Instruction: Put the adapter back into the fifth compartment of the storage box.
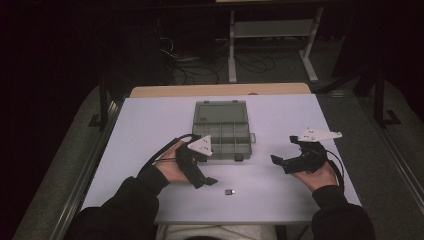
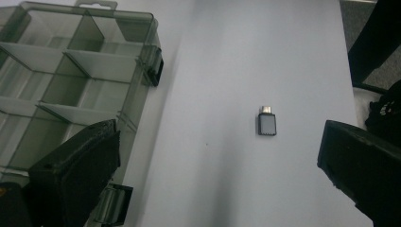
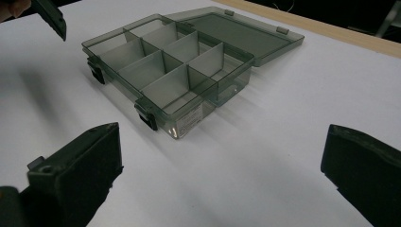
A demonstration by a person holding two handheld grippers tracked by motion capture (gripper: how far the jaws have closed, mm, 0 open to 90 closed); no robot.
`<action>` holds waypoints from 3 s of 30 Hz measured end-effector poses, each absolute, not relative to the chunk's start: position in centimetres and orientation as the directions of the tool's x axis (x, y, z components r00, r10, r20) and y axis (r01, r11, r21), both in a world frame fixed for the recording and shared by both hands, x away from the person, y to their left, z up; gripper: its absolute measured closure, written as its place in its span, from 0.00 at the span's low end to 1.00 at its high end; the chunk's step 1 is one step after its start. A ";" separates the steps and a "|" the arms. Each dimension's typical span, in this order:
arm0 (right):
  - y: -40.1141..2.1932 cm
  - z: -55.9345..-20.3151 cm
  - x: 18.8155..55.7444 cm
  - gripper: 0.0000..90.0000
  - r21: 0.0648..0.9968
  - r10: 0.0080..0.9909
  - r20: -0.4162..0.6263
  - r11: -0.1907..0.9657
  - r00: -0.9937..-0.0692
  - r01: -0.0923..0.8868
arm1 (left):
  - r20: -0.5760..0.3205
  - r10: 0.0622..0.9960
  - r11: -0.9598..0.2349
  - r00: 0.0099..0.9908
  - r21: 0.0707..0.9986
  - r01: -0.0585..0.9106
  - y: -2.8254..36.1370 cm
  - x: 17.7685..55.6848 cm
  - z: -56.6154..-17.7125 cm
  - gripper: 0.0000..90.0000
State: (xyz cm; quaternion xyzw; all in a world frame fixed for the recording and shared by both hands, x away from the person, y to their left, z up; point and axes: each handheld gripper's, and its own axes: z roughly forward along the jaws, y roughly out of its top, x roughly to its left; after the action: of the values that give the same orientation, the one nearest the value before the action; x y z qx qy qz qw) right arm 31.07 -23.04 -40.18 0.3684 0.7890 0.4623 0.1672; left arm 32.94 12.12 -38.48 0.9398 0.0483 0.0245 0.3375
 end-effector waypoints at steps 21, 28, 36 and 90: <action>-23.0 -40.3 31.1 0.00 0.847 0.736 0.080 0.305 -0.673 0.435 | 0.012 0.074 -0.782 0.997 0.621 0.050 10.8 32.2 -39.3 0.00; -23.0 -40.3 31.1 0.00 0.847 0.734 0.080 0.308 -0.675 0.434 | 0.012 0.057 -0.791 0.998 0.611 0.038 10.0 31.8 -39.9 0.00; -22.9 -40.4 31.1 0.00 0.846 0.732 0.080 0.310 -0.677 0.434 | 0.011 0.037 -0.799 0.999 0.601 0.023 9.1 31.4 -40.8 0.00; -22.7 -40.4 31.1 0.00 0.844 0.729 0.057 0.330 -0.682 0.423 | -0.035 -0.072 -0.824 0.997 0.565 -0.040 7.9 30.6 -43.8 0.85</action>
State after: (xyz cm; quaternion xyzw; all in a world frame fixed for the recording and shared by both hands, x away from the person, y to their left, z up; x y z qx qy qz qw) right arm 31.13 -22.69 -40.38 0.3610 0.7979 0.4522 0.1690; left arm 30.62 7.89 -43.82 0.9546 -0.0293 -0.0276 0.2952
